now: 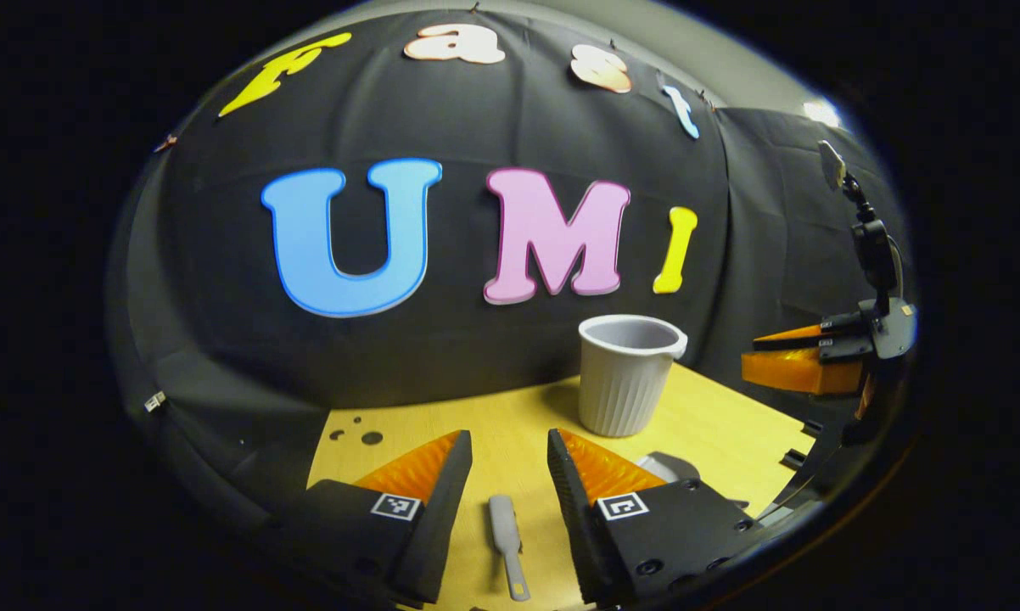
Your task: Pick up the small broom and dustpan from the desktop, sweep the trash into the dustpan with the broom, and then empty the trash into the garbage bin.
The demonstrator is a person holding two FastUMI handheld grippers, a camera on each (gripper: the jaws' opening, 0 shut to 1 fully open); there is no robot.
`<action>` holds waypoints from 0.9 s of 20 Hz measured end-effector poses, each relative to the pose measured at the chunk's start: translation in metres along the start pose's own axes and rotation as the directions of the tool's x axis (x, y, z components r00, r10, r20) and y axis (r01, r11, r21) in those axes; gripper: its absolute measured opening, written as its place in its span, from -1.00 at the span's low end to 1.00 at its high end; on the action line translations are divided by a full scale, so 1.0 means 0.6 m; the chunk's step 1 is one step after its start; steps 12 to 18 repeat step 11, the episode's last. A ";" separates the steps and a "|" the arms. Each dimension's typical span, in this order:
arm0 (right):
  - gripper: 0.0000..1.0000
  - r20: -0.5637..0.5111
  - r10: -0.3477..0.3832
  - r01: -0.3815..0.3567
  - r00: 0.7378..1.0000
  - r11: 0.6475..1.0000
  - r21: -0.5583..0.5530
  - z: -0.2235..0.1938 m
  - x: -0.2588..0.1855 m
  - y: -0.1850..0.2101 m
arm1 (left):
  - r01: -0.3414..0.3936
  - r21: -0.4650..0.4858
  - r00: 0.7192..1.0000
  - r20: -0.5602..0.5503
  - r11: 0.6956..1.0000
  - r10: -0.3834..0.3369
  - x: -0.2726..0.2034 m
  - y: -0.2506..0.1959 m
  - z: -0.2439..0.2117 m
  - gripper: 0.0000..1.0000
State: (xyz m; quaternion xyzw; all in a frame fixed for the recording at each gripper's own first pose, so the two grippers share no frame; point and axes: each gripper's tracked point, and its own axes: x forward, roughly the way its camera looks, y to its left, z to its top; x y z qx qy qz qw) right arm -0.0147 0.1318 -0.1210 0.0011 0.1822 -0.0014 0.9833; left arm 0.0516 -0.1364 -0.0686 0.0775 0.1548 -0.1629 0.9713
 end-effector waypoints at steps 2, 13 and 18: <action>-0.19 0.034 0.002 -0.002 0.999 1.000 -0.001 0.021 -0.001 0.003 | -0.008 0.011 0.998 0.055 1.000 0.008 -0.006 -0.001 0.031 0.23; 0.28 0.116 0.003 -0.004 0.993 1.000 0.003 0.053 -0.011 -0.008 | -0.016 0.004 0.995 0.096 1.000 0.016 -0.016 -0.016 0.062 0.47; 0.28 0.116 0.003 -0.004 0.993 1.000 0.003 0.053 -0.011 -0.008 | -0.016 0.004 0.995 0.096 1.000 0.016 -0.016 -0.016 0.062 0.47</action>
